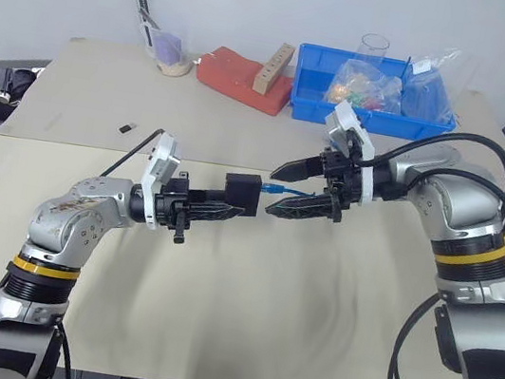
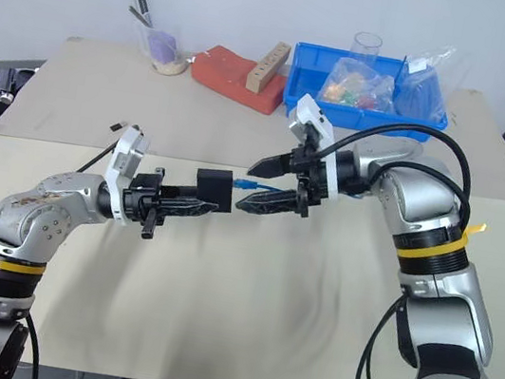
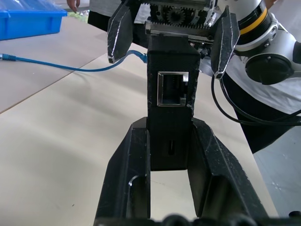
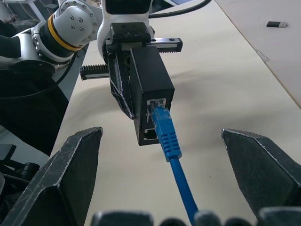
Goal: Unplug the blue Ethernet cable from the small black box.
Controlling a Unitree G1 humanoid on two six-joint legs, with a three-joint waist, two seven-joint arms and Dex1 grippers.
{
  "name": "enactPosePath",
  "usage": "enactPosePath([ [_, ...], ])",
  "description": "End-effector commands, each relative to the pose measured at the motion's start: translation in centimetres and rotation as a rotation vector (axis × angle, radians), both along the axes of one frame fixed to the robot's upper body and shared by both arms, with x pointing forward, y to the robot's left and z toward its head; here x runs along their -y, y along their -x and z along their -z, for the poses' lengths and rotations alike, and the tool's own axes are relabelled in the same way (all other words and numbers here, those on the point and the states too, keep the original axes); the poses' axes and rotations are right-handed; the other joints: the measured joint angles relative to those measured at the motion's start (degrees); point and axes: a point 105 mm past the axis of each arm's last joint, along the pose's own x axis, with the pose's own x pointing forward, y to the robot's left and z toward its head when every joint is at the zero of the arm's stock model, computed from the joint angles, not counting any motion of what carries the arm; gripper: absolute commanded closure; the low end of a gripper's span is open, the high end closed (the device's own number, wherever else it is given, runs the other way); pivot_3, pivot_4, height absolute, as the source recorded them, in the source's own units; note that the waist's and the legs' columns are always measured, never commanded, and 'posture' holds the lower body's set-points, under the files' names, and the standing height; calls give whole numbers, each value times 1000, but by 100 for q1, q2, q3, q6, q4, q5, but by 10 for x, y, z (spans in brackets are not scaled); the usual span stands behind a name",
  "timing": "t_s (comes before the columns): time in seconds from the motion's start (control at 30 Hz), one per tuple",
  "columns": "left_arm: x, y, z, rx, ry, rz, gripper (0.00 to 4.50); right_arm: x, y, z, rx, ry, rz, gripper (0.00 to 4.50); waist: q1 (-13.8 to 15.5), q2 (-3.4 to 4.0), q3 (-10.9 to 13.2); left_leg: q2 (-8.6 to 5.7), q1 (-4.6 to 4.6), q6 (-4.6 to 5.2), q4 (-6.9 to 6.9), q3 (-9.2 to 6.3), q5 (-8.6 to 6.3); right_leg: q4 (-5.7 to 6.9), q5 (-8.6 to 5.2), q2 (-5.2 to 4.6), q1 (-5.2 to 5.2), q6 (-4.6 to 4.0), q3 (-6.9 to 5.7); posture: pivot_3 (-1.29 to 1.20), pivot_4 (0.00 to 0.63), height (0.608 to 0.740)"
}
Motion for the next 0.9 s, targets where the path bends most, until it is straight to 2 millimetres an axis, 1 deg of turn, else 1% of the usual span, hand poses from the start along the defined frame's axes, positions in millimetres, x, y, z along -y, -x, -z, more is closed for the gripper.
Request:
enactPosePath([
  [0.03,1,4,-8,50,-11,28,3949,-5,5,-15,33,-13,-48,808,0,0,0,0,0,0,0,0,0,0,0,0,0,0,0,0,150,740],
  [0.17,2,6,-5,45,-23,39,3949,-4,6,-18,15,-21,-56,2160,0,0,0,0,0,0,0,0,0,0,0,0,-1,0,0,0,150,740],
  [0.23,2,7,-3,45,-31,44,3949,-4,7,-18,7,-19,-61,2945,-1,0,0,0,-1,0,0,0,0,0,0,0,-2,0,0,0,150,740],
  [0.3,2,8,-2,44,-38,48,3949,-4,8,-19,-4,-17,-68,3576,-3,0,0,0,-3,0,0,0,0,1,0,0,-5,0,0,0,150,740],
  [0.37,2,8,0,42,-45,52,3949,-4,10,-19,-11,-15,-76,4307,-1,0,0,1,-3,0,0,0,0,2,0,1,-6,0,-1,0,150,740],
  [0.4,2,9,0,40,-45,52,3949,-4,10,-19,-12,-14,-79,4468,-1,0,0,0,-3,0,0,0,0,2,0,1,-6,0,-1,0,150,740],
  [0.63,1,6,-3,39,-32,44,3949,-3,12,-21,-21,-15,-89,4468,-1,0,0,0,-11,0,1,0,0,3,0,0,-13,0,-1,0,150,740],
  [0.83,0,5,-3,44,-36,41,3949,-1,11,-18,-12,-8,-73,4468,-2,0,0,0,-14,0,1,0,0,6,0,1,-19,0,-1,0,150,740],
  [0.87,0,5,-3,45,-36,42,3949,-1,11,-18,-14,-8,-74,3887,-1,0,0,0,-15,0,1,0,0,6,0,1,-19,0,-1,0,150,740],
  [0.9,0,5,-3,46,-37,42,3949,0,11,-18,-15,-8,-75,3581,-1,0,0,0,-15,0,2,0,0,7,0,0,-19,0,-1,0,150,740],
])
